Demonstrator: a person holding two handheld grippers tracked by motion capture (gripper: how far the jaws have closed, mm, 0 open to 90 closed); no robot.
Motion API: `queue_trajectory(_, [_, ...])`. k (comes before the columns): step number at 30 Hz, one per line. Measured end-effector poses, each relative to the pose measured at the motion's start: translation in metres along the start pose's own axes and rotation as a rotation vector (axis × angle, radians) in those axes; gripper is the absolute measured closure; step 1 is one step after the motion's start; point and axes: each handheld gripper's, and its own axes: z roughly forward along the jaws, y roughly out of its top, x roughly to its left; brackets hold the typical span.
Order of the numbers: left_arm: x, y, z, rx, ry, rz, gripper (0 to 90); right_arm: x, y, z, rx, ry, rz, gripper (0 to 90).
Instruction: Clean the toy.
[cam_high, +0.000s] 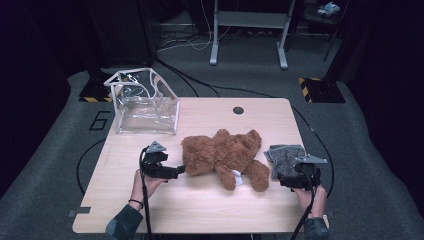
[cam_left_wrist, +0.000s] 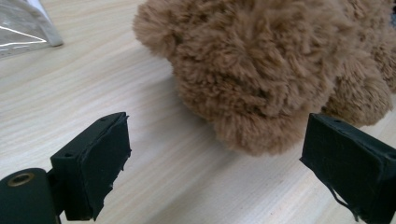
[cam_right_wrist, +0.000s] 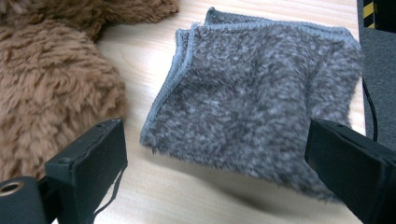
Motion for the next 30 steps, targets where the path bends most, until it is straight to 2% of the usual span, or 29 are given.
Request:
queue_trajectory(4, [-0.004, -0.009, 0.003, 0.018, 0.006, 0.015, 7.2, 0.0, 0.008, 0.007, 0.012, 0.001, -0.005, 4.9])
queue_trajectory(8, [-0.003, -0.024, 0.004, 0.033, 0.018, 0.011, 6.4, 0.0, 0.017, 0.017, 0.034, -0.005, 0.008, 4.9])
queue_trajectory(9, [-0.002, -0.03, 0.006, 0.031, 0.043, 0.013, 6.1, -0.001, 0.021, 0.023, 0.045, -0.015, 0.008, 5.2])
queue_trajectory(12, [0.001, -0.036, 0.007, 0.041, 0.053, 0.02, 5.8, -0.003, 0.025, 0.03, 0.061, -0.027, 0.007, 6.1])
queue_trajectory(14, [0.001, -0.044, 0.01, 0.048, 0.063, 0.008, 5.7, -0.004, 0.029, 0.038, 0.081, -0.054, -0.002, 7.3])
queue_trajectory(15, [0.001, -0.046, 0.01, 0.052, 0.07, 0.017, 5.7, -0.004, 0.03, 0.042, 0.09, -0.064, 0.003, 8.1])
queue_trajectory(17, [0.001, -0.052, 0.013, 0.057, 0.079, 0.017, 5.4, -0.005, 0.031, 0.047, 0.093, -0.077, -0.019, 9.4])
queue_trajectory(19, [0.0, -0.054, 0.014, 0.063, 0.09, 0.031, 5.4, -0.005, 0.031, 0.047, 0.081, -0.088, -0.02, 9.8])
queue_trajectory(21, [0.0, -0.057, 0.017, 0.069, 0.084, 0.029, 5.6, -0.005, 0.033, 0.045, 0.074, -0.104, -0.017, 10.2])
queue_trajectory(23, [0.001, -0.06, 0.02, 0.08, 0.095, 0.028, 5.5, -0.007, 0.033, 0.042, 0.065, -0.118, 0.008, 10.4])
queue_trajectory(25, [0.0, -0.063, 0.022, 0.069, 0.107, 0.038, 5.3, -0.012, 0.033, 0.045, 0.092, -0.115, 0.012, 10.4])
queue_trajectory(26, [0.0, -0.063, 0.023, 0.074, 0.108, 0.047, 5.3, -0.014, 0.032, 0.047, 0.109, -0.117, 0.018, 11.8])
queue_trajectory(27, [-0.001, -0.063, 0.023, 0.084, 0.122, 0.075, 5.3, -0.015, 0.032, 0.049, 0.12, -0.116, 0.032, 15.1])
queue_trajectory(28, [-0.002, -0.063, 0.024, 0.073, 0.122, 0.064, 5.2, -0.018, 0.03, 0.051, 0.136, -0.108, 0.044, 17.4])
queue_trajectory(29, [-0.002, -0.065, 0.024, 0.068, 0.13, 0.081, 5.2, -0.022, 0.027, 0.056, 0.156, -0.096, 0.064, 25.4])
queue_trajectory(30, [-0.002, -0.065, 0.024, 0.068, 0.13, 0.081, 5.4, -0.022, 0.027, 0.056, 0.156, -0.096, 0.064, 25.4])
